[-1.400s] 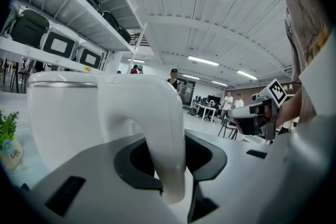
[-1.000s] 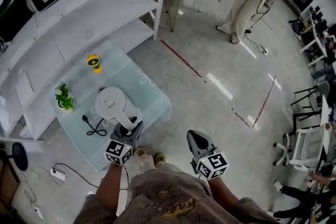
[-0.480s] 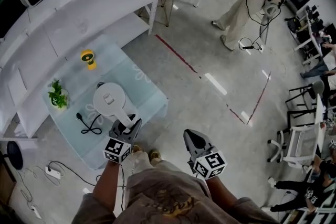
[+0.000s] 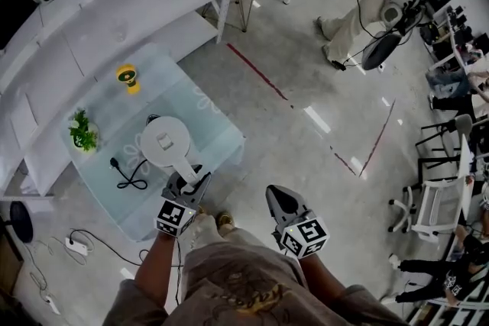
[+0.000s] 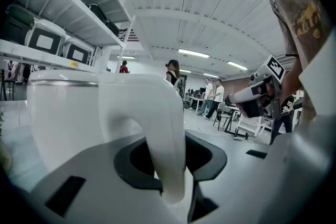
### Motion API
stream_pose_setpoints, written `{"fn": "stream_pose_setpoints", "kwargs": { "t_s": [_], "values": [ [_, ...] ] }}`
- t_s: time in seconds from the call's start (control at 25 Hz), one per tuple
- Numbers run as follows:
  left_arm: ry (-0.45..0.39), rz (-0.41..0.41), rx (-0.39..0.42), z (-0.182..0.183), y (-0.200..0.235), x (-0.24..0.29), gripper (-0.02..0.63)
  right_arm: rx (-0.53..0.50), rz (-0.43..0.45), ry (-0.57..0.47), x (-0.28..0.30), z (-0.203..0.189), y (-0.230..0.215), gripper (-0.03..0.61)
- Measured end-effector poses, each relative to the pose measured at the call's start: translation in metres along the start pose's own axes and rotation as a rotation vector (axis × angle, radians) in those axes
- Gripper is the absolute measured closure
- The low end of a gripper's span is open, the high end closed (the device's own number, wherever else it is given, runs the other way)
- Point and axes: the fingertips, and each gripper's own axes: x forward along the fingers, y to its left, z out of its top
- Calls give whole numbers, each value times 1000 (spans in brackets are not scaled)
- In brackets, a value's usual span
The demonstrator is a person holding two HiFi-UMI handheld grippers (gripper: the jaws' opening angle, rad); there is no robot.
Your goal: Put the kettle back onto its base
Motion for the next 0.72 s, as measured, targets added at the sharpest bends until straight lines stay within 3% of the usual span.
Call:
{"fn": "stream_pose_setpoints", "kwargs": {
  "t_s": [0.72],
  "values": [
    [12,-3,109,-16,-19,-2,488,-4,0,23,-16,-16,1,578]
  ]
}}
